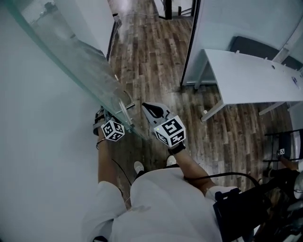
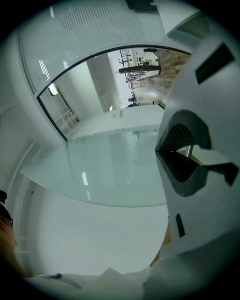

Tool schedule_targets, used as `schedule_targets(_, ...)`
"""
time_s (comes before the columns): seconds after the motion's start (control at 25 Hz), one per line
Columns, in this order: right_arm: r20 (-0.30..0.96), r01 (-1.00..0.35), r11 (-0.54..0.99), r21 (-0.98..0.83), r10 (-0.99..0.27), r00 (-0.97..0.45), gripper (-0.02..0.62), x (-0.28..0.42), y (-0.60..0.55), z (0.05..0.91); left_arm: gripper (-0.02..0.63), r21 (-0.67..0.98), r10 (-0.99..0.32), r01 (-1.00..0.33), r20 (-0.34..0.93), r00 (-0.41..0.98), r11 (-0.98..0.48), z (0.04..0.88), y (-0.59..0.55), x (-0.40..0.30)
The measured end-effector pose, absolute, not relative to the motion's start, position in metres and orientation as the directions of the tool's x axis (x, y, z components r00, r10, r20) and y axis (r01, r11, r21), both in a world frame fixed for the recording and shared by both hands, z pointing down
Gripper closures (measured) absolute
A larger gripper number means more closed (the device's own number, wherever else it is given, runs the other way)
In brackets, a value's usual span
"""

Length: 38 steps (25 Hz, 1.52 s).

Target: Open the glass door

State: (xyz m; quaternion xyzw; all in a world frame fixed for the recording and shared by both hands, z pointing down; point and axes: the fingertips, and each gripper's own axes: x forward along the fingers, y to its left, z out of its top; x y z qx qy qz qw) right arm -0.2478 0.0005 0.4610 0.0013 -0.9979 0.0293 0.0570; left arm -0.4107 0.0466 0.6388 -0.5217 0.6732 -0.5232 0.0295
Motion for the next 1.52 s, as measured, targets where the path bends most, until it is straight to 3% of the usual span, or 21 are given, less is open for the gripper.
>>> schedule_targets(0.4,0.254,0.183,0.982,0.039,0.167,-0.953,0.591,-0.346,0.098,0.496,0.394,-0.755,-0.716,-0.656,0.457,-0.527,0.001,0.623,0.163,-0.464)
schedule_targets(0.6,0.384,0.343,0.917,0.205,0.247,-0.89,0.586,-0.392,0.159,0.53,0.399,-0.63,-0.666,-0.747,0.466,-0.583,0.213,0.625,0.261,-0.497)
schedule_targets(0.64,0.419,0.372,0.897,0.238,0.25,-0.873,0.558,-0.401,0.169,0.539,0.431,-0.587,-0.662,-0.759,0.454,-0.597,0.281,0.624,0.281,-0.502)
schedule_targets(0.68,0.452,0.397,0.878,0.269,0.249,-0.857,0.515,-0.41,0.177,0.548,0.521,-0.538,-0.663,-0.765,0.432,-0.611,0.354,0.62,0.297,-0.506)
schedule_targets(0.72,0.481,0.419,0.857,0.3,0.244,-0.842,0.492,-0.418,0.184,0.557,0.572,-0.482,-0.668,-0.767,0.405,-0.624,0.425,0.614,0.31,-0.509)
schedule_targets(0.8,0.523,0.458,0.813,0.358,0.232,-0.82,0.469,-0.435,0.199,0.573,0.603,-0.361,-0.679,-0.759,0.345,-0.648,0.541,0.601,0.334,-0.513)
schedule_targets(0.96,0.572,0.501,0.739,0.451,0.192,-0.798,0.466,-0.469,0.217,0.604,0.603,-0.18,-0.662,-0.701,0.236,-0.711,0.69,0.594,0.366,-0.514)
schedule_targets(1.52,0.592,0.543,0.67,0.506,0.188,-0.784,0.492,-0.562,0.307,0.617,0.603,-0.174,-0.576,-0.602,0.179,-0.798,0.779,0.57,0.476,-0.498)
